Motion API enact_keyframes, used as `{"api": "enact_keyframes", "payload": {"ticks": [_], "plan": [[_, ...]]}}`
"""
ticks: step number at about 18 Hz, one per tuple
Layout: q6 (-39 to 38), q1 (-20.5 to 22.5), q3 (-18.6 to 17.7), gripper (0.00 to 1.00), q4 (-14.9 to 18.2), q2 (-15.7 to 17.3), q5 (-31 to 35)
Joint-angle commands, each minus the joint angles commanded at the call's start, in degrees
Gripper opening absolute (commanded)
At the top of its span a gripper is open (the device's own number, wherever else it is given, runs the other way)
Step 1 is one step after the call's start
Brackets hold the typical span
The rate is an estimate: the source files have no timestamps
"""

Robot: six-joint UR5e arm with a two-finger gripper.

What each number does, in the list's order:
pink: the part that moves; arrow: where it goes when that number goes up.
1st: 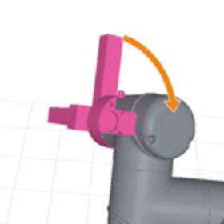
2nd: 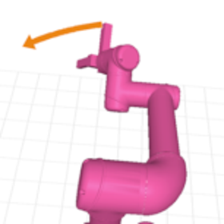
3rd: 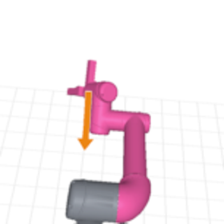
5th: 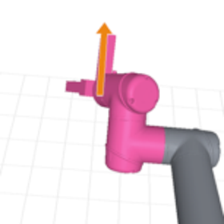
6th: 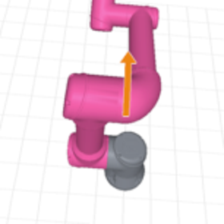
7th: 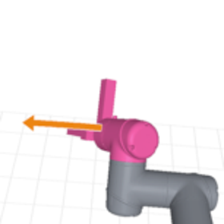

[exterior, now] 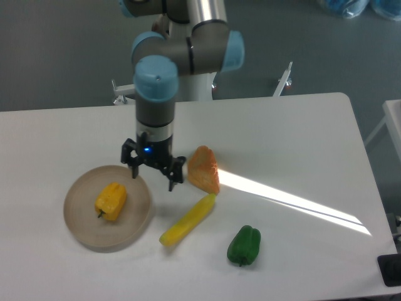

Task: Pick up the yellow pepper from the plate
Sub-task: 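Move the open gripper over the yellow pepper on the plate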

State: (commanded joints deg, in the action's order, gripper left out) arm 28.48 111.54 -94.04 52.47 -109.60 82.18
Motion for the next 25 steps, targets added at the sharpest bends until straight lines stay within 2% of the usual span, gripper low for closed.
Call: {"api": "enact_keyframes", "payload": {"ticks": [3, 8, 25], "plan": [[-1.2, -1.1, 0.4, 1.00, -0.8, -1.7, 0.3], [-2.9, -3.1, -0.1, 1.00, -4.0, -3.6, 0.8], [-2.3, -6.2, 0.1, 1.00, -4.6, -6.2, 1.3]]}}
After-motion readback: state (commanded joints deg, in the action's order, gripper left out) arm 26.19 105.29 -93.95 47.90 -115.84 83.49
